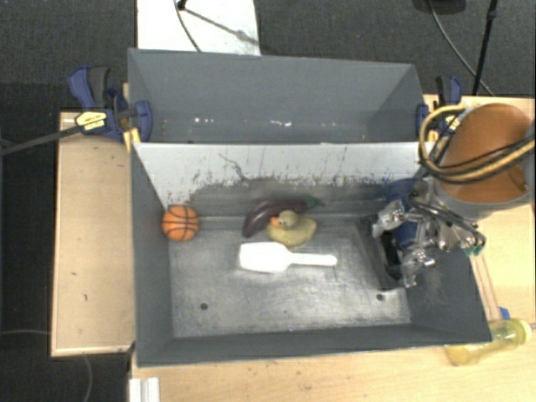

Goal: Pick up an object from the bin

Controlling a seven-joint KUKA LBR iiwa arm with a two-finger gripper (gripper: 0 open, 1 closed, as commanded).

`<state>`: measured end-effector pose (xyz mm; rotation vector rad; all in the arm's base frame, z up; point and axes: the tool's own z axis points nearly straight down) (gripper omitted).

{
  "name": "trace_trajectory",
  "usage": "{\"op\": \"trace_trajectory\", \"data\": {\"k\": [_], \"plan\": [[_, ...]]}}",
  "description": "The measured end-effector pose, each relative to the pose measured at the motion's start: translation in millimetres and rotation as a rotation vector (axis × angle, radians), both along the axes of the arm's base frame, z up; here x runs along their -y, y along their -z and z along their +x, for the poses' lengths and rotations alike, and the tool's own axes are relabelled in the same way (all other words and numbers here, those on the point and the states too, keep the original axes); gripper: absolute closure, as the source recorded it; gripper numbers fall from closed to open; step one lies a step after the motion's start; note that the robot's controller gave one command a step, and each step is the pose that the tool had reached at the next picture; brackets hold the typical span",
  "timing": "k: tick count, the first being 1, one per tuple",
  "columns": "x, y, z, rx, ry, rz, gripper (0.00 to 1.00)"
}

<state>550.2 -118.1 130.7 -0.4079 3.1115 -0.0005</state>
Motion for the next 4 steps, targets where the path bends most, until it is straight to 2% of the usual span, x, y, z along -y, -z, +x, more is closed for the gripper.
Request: {"op": "trace_trajectory", "data": {"k": [1, 2, 3, 4], "plan": [[-11.0, 3.5, 16.8, 0.001, -0.479, -0.002, 0.00], [-13.9, 6.9, 30.3, 0.003, -0.629, -0.002, 0.00], [-27.2, 28.2, 30.6, -0.006, -0.975, 0.001, 0.00], [-117.4, 48.6, 31.6, -0.007, -0.909, -0.026, 1.00]]}}
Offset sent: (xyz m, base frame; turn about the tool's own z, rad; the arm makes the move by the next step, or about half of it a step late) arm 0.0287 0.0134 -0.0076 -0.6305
